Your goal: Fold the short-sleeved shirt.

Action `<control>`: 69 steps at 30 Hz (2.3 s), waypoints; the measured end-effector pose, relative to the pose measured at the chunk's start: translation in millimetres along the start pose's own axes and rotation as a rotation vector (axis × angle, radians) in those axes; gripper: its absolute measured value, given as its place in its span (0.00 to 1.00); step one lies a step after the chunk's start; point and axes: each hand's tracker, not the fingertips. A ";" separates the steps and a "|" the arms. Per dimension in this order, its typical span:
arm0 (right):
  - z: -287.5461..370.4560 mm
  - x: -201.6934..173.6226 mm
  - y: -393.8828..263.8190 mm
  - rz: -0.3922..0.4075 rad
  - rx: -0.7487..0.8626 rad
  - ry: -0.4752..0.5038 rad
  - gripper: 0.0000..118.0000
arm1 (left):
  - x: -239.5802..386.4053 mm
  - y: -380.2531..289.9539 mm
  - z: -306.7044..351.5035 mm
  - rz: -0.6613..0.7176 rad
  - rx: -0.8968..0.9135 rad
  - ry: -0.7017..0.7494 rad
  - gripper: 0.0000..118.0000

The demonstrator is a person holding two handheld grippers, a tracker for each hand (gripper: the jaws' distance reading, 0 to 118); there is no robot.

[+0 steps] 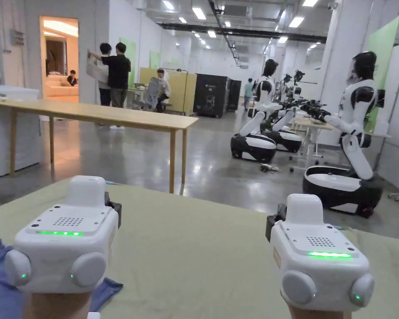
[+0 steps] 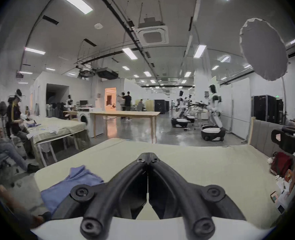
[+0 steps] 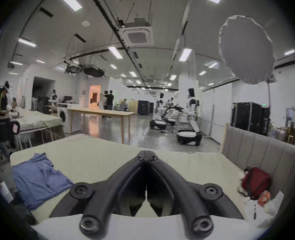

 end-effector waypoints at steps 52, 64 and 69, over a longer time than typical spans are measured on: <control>-66.9 -165.2 -89.2 -0.020 -0.205 0.294 0.03 | -161.9 -173.9 -209.1 0.133 -0.791 -0.018 0.00; -11.5 -16.5 -86.8 -0.058 -0.190 0.011 0.03 | 74.5 -67.1 -176.3 0.106 -0.569 -0.502 0.00; 15.6 51.4 -90.1 -0.063 -0.189 -0.109 0.03 | 198.3 -41.9 -147.4 0.083 -0.519 -0.736 0.00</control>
